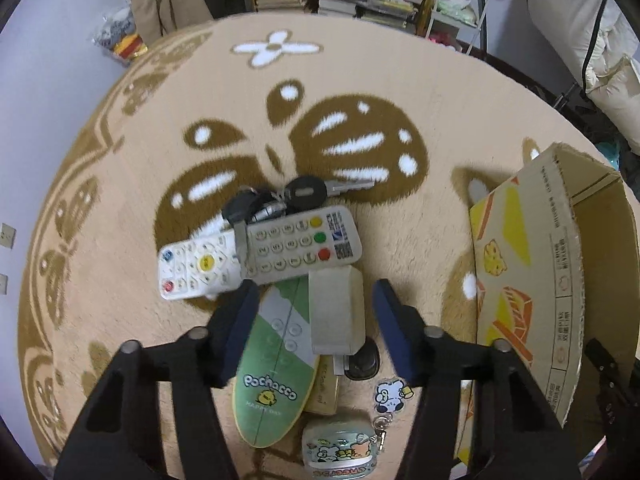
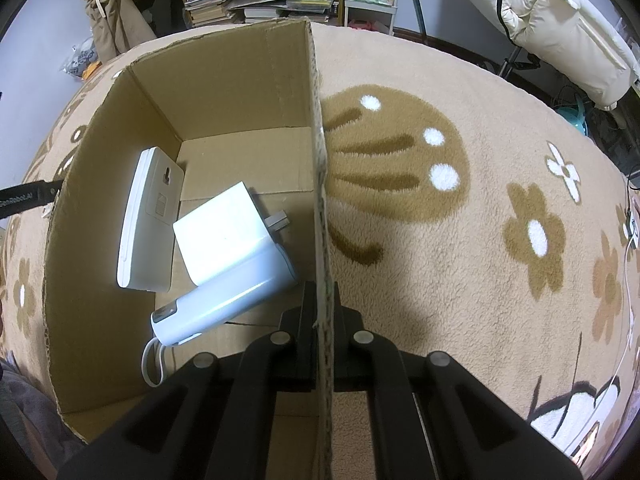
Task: Organize rigid objects
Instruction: 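Move the left tool back to the pile toward the white plug adapter, then grasp the small white plug adapter with the left tool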
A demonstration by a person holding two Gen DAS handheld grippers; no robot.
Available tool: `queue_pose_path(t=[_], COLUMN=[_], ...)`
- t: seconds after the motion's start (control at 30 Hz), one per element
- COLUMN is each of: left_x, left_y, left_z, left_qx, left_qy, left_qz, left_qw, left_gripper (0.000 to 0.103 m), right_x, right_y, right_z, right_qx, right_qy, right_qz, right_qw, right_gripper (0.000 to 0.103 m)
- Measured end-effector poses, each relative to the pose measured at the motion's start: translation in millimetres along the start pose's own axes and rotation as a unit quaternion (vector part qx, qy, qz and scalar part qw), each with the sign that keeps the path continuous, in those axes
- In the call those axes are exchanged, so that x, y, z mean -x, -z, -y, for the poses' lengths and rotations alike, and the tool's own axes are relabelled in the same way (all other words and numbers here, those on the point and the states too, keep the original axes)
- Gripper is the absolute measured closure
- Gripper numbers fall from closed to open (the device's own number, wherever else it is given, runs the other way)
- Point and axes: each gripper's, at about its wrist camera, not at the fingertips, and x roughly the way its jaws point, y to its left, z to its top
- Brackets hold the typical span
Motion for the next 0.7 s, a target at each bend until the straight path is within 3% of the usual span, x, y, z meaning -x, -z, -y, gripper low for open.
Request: queue_pose_path(t=[0.2,0.3,0.57,0.7], left_x=[-10,-16,-24,-22], left_y=[3,4,6,9], left_z=[0,1,9,21], left_qx=[0.002,0.003,0.006,-0.020], left_qy=[0.007,0.012,0.015,-0.012], left_qz=[-0.012,-0.022,-0.024,-0.011], left_qw=[0.9999,0.9997,0.9996,0.9997], left_gripper=[0.050,0.064,0.078,0.082], right_x=[0,0,0,0], right_y=[0,0,-1,0], right_z=[0,0,0,0], right_qx=[0.000,0.000,0.000,0.000], right_qy=[0.000,0.000,0.000,0.000], right_qz=[0.000,0.000,0.000,0.000], right_qw=[1.000,1.000,1.000,1.000], right_gripper=[0.098,0.098,0.098,0.098])
